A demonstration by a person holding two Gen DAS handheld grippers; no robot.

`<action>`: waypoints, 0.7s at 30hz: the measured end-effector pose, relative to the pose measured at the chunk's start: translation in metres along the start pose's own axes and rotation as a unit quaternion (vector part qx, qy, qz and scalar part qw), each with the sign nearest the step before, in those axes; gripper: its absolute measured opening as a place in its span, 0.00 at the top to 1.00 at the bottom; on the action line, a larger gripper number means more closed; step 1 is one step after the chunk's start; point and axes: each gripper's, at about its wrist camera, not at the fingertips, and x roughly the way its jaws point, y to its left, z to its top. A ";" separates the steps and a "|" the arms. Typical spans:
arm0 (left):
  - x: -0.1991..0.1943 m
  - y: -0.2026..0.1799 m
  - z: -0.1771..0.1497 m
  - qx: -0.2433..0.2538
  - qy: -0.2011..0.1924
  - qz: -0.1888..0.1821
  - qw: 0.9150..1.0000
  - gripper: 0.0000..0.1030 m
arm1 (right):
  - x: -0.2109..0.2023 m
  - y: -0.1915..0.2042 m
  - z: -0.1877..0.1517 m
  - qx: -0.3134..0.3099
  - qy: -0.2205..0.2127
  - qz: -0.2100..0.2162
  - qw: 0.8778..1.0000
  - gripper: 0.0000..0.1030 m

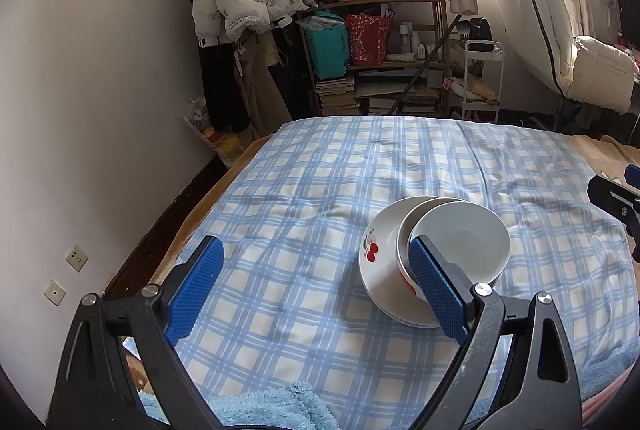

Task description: Organize plates and bowls

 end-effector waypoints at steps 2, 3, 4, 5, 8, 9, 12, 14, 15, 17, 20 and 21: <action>0.000 0.000 -0.001 0.001 0.001 0.001 1.000 0.10 | 0.001 0.000 -0.001 -0.001 0.001 -0.001 1.000 0.00; 0.000 0.000 -0.001 0.001 0.001 0.001 1.000 0.10 | 0.001 0.001 -0.001 -0.001 0.001 -0.002 1.000 0.00; 0.000 0.000 -0.001 0.001 0.000 0.000 1.000 0.10 | 0.001 0.001 -0.001 -0.001 0.002 -0.001 1.000 0.00; 0.000 0.000 -0.001 0.001 0.000 -0.001 1.000 0.10 | 0.002 0.001 -0.001 -0.002 0.002 -0.002 1.000 0.00; -0.001 0.001 -0.001 -0.001 -0.004 0.000 1.000 0.10 | 0.001 0.001 -0.001 -0.002 0.001 -0.002 1.000 0.00; -0.002 0.001 -0.001 -0.001 -0.004 0.000 1.000 0.10 | 0.001 0.001 -0.001 -0.002 0.001 -0.001 1.000 0.00; -0.002 0.001 -0.001 -0.001 -0.005 0.001 1.000 0.10 | 0.001 0.000 -0.001 -0.001 -0.002 -0.002 1.000 0.00; -0.003 0.002 -0.001 -0.002 -0.006 0.001 1.000 0.10 | 0.001 0.000 -0.001 -0.002 -0.002 -0.003 1.000 0.00; -0.003 0.002 -0.001 -0.002 -0.007 0.001 1.000 0.10 | 0.000 0.000 -0.001 -0.002 -0.003 -0.004 1.000 0.00; -0.004 0.002 0.000 -0.003 -0.007 0.000 1.000 0.10 | 0.000 -0.001 -0.001 -0.002 -0.003 -0.004 1.000 0.00; -0.006 0.002 0.001 -0.003 -0.008 0.001 1.000 0.10 | -0.001 -0.002 0.000 -0.001 -0.005 -0.005 1.000 0.00; -0.006 0.002 0.001 -0.004 -0.008 0.001 1.000 0.10 | -0.001 -0.001 0.000 -0.001 -0.006 -0.006 1.000 0.00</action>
